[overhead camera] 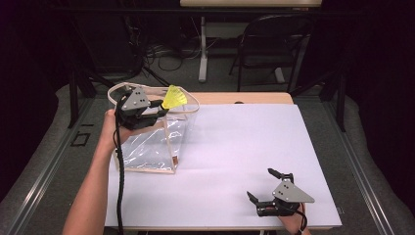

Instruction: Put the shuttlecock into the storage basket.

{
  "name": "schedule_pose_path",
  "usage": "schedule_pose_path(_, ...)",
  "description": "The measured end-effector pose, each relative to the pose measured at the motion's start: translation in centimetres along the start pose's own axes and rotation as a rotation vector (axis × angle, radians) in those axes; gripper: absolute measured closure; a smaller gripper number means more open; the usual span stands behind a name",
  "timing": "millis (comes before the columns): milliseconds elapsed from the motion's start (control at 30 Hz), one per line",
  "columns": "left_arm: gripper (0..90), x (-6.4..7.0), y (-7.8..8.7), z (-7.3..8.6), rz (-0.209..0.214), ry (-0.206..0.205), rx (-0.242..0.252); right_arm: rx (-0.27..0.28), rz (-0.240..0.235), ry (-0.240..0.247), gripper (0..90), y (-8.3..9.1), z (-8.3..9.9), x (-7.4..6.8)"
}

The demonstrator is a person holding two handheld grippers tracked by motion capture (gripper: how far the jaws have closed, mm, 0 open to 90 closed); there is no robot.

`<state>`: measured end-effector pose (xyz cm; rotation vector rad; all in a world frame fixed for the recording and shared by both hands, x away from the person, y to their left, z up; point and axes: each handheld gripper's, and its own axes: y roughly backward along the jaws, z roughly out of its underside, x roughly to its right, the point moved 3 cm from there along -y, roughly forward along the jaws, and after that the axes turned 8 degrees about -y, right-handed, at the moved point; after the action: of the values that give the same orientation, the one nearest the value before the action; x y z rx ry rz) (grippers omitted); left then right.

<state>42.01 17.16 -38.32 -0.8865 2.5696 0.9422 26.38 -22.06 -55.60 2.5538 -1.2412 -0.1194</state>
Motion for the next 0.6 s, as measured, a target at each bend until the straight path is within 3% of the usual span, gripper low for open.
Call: schedule_pose_path(600, 64.5, -1.2, -0.2, 0.6, -0.032, 0.042, -0.003, -0.004, -0.004, -0.002, 0.8, -0.1, 0.0, -0.1)
